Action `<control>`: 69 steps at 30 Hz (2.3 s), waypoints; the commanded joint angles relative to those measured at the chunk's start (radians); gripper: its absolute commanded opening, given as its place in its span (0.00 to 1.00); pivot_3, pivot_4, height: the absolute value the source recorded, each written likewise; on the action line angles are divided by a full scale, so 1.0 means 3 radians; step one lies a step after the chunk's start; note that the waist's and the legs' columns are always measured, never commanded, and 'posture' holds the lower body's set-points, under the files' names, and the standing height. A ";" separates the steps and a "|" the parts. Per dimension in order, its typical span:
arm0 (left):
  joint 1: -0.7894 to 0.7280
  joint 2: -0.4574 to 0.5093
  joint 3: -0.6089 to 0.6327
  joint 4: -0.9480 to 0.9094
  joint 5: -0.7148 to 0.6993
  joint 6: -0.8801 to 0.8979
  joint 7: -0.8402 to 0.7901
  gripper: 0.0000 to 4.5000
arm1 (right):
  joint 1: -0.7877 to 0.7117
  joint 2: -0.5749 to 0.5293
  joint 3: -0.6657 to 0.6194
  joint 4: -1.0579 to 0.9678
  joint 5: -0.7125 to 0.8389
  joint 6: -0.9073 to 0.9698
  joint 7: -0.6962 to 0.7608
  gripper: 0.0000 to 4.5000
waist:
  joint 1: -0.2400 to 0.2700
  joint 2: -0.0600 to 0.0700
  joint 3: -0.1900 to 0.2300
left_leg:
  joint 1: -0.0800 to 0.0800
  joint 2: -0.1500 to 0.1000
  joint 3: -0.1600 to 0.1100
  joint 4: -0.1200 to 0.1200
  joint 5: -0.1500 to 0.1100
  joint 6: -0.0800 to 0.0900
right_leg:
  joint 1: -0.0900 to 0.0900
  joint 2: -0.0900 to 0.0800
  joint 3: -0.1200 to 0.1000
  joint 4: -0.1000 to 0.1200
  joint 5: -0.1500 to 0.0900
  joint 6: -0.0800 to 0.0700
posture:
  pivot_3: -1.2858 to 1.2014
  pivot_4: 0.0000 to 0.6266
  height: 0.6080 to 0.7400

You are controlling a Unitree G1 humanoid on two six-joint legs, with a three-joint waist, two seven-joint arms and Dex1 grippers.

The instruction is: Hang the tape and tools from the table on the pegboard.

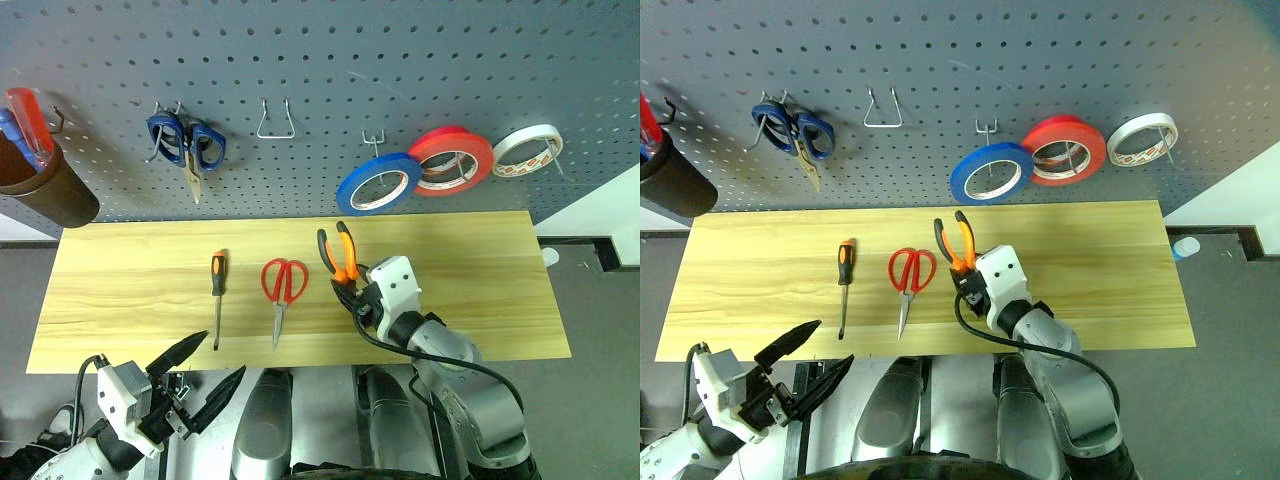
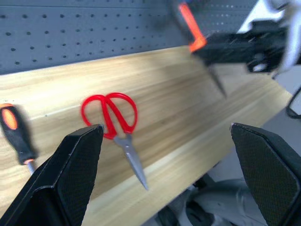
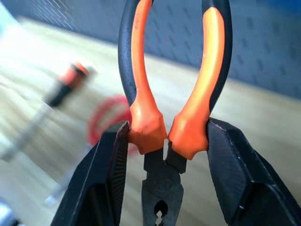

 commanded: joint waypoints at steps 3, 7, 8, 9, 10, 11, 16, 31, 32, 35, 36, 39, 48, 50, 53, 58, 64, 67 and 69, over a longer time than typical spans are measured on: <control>-0.0067 -0.0118 0.0017 0.0061 0.0007 -0.0111 0.0042 1.00 | -0.0039 0.0061 -0.0010 -0.0400 0.0331 -0.0137 0.0090 0.47 | 0.0006 -0.0012 -0.0048 | 0.0002 0.0000 0.0000 0.0005 0.0000 0.0000 | 0.0007 0.0000 0.0000 0.0000 0.0002 -0.0001 | 0.67 0.38 1.00; -0.0116 -0.0157 -0.0020 0.0055 0.0018 -0.0085 0.0090 1.00 | -0.0086 0.0041 0.0072 -0.0442 0.0390 -0.0208 0.0095 0.47 | 0.0003 -0.0017 -0.0101 | 0.0011 0.0000 0.0000 0.0006 0.0002 -0.0004 | 0.0017 0.0000 0.0000 0.0000 0.0008 -0.0003 | 0.67 0.36 1.00; -0.0129 -0.0163 -0.0032 0.0052 0.0027 -0.0075 0.0106 1.00 | -0.0096 0.0027 0.0090 -0.0446 0.0384 -0.0247 0.0099 0.47 | 0.0003 -0.0016 -0.0104 | 0.0016 0.0000 0.0000 0.0006 0.0003 -0.0005 | 0.0023 0.0000 -0.0001 0.0000 0.0008 -0.0004 | 0.67 0.36 1.00; -0.0150 -0.0171 -0.0040 0.0056 0.0033 -0.0067 0.0121 1.00 | -0.0109 0.0018 0.0109 -0.0459 0.0389 -0.0276 0.0105 0.47 | 0.0002 -0.0015 -0.0106 | 0.0023 0.0000 0.0000 0.0006 0.0003 -0.0005 | 0.0030 0.0000 -0.0001 0.0000 0.0009 -0.0004 | 0.67 0.35 1.00; -0.0176 -0.0181 -0.0045 0.0067 0.0036 -0.0061 0.0135 1.00 | -0.0130 0.0015 0.0128 -0.0469 0.0395 -0.0299 0.0109 0.47 | 0.0000 -0.0015 -0.0111 | 0.0042 0.0000 0.0000 0.0005 0.0003 -0.0004 | 0.0048 0.0000 -0.0001 -0.0001 0.0007 -0.0007 | 0.67 0.35 1.00; -0.0201 -0.0190 -0.0049 0.0079 0.0040 -0.0061 0.0149 1.00 | -0.0155 0.0017 0.0144 -0.0477 0.0402 -0.0321 0.0112 0.47 | 0.0000 -0.0015 -0.0125 | 0.0057 0.0000 0.0000 0.0004 0.0002 -0.0002 | 0.0062 0.0000 0.0000 -0.0001 0.0003 -0.0014 | 0.67 0.34 1.00; -0.0356 -0.0242 -0.0086 0.0180 0.0071 -0.0136 0.0163 1.00 | -0.0464 0.0107 0.0205 -0.0461 0.0375 -0.0385 0.0039 0.47 | -0.0002 -0.0020 -0.0180 | 0.0063 0.0000 -0.0001 0.0005 -0.0002 0.0004 | 0.0069 0.0000 0.0000 0.0000 0.0008 -0.0016 | 0.67 0.32 1.00; -0.0885 -0.0676 -0.0162 0.0654 0.0275 -0.0615 0.0360 1.00 | -0.1545 0.0776 0.0404 0.0591 0.0004 -0.0840 -0.0380 0.47 | -0.0002 -0.0019 -0.0331 | 0.0072 0.0000 -0.0001 0.0004 0.0012 -0.0020 | 0.0074 0.0001 -0.0001 0.0004 0.0016 -0.0014 | 0.66 0.26 1.00; -0.0918 -0.0701 -0.0170 0.0691 0.0275 -0.0666 0.0350 1.00 | -0.1623 0.0812 0.0382 0.0687 -0.0029 -0.0908 -0.0408 0.47 | -0.0002 -0.0019 -0.0344 | 0.0072 0.0000 -0.0001 0.0005 0.0012 -0.0020 | 0.0075 0.0001 -0.0001 0.0004 0.0016 -0.0015 | 0.66 0.26 1.00; -0.0998 -0.0772 -0.0196 0.0781 0.0250 -0.0811 0.0301 1.00 | -0.1890 0.0910 0.0289 0.0978 -0.0136 -0.1124 -0.0523 0.47 | -0.0003 -0.0019 -0.0358 | 0.0081 0.0000 -0.0001 0.0005 0.0013 -0.0022 | 0.0084 0.0001 -0.0001 0.0004 0.0017 -0.0017 | 0.66 0.25 1.00; -0.1015 -0.0780 -0.0199 0.0809 0.0248 -0.0844 0.0291 1.00 | -0.1949 0.0936 0.0264 0.1039 -0.0160 -0.1178 -0.0557 0.47 | -0.0004 -0.0019 -0.0359 | 0.0087 0.0000 -0.0001 0.0004 0.0013 -0.0021 | 0.0089 0.0001 -0.0001 0.0004 0.0016 -0.0019 | 0.66 0.25 1.00; -0.1058 -0.0794 -0.0202 0.0870 0.0220 -0.0932 0.0261 1.00 | -0.2048 0.0988 0.0227 0.1151 -0.0258 -0.1330 -0.0660 0.47 | -0.0006 -0.0019 -0.0363 | 0.0106 0.0000 0.0000 0.0000 0.0010 -0.0016 | 0.0105 0.0001 -0.0001 0.0003 0.0015 -0.0020 | 0.66 0.24 1.00; -0.1135 -0.0863 -0.0246 0.0908 0.0051 -0.1184 0.0126 1.00 | -0.2222 0.1135 0.0179 0.1571 -0.0415 -0.1629 -0.0896 0.47 | -0.0010 -0.0016 -0.0374 | 0.0110 0.0000 0.0000 -0.0001 0.0009 -0.0013 | 0.0107 0.0001 -0.0001 0.0004 0.0016 -0.0020 | 0.66 0.25 1.00; -0.1137 -0.0872 -0.0267 0.0925 0.0056 -0.1192 0.0118 1.00 | -0.2339 0.1149 0.0133 0.1778 -0.0426 -0.1732 -0.0933 0.47 | -0.0012 -0.0016 -0.0375 | 0.0110 0.0000 0.0000 -0.0001 0.0008 -0.0013 | 0.0107 0.0002 -0.0001 0.0004 0.0016 -0.0019 | 0.66 0.25 1.00; -0.1129 -0.0868 -0.0291 0.0934 0.0062 -0.1197 0.0112 1.00 | -0.2466 0.1151 0.0081 0.2015 -0.0433 -0.1881 -0.0979 0.47 | -0.0011 -0.0016 -0.0375 | 0.0110 0.0000 0.0000 -0.0001 0.0008 -0.0012 | 0.0107 0.0002 -0.0001 0.0005 0.0016 -0.0019 | 0.66 0.26 1.00; -0.1077 -0.0852 -0.0314 0.0898 0.0058 -0.1191 0.0105 1.00 | -0.2678 0.1140 0.0017 0.2364 -0.0456 -0.2122 -0.1047 0.47 | -0.0014 -0.0016 -0.0374 | 0.0110 0.0000 0.0000 -0.0001 0.0007 -0.0010 | 0.0107 0.0002 -0.0001 0.0004 0.0016 -0.0019 | 0.66 0.26 1.00; -0.1040 -0.0832 -0.0298 0.0913 0.0052 -0.1213 0.0074 1.00 | -0.2733 0.1147 -0.0008 0.2463 -0.0506 -0.2297 -0.1157 0.47 | -0.0013 -0.0016 -0.0374 | 0.0110 0.0000 0.0000 -0.0001 0.0006 -0.0009 | 0.0106 0.0002 -0.0001 0.0004 0.0015 -0.0020 | 0.67 0.26 1.00; -0.1031 -0.0831 -0.0296 0.0905 0.0048 -0.1211 0.0064 1.00 | -0.2743 0.1167 0.0007 0.2528 -0.0527 -0.2385 -0.1199 0.47 | -0.0016 -0.0016 -0.0374 | 0.0110 0.0000 0.0000 -0.0001 0.0006 -0.0009 | 0.0106 0.0002 -0.0001 0.0004 0.0015 -0.0020 | 0.67 0.26 1.00; -0.1024 -0.0831 -0.0295 0.0901 0.0044 -0.1209 0.0056 1.00 | -0.2777 0.1187 0.0026 0.2594 -0.0551 -0.2441 -0.1219 0.47 | -0.0017 -0.0016 -0.0374 | 0.0110 0.0000 0.0000 -0.0001 0.0006 -0.0008 | 0.0106 0.0002 -0.0001 0.0004 0.0015 -0.0020 | 0.67 0.27 1.00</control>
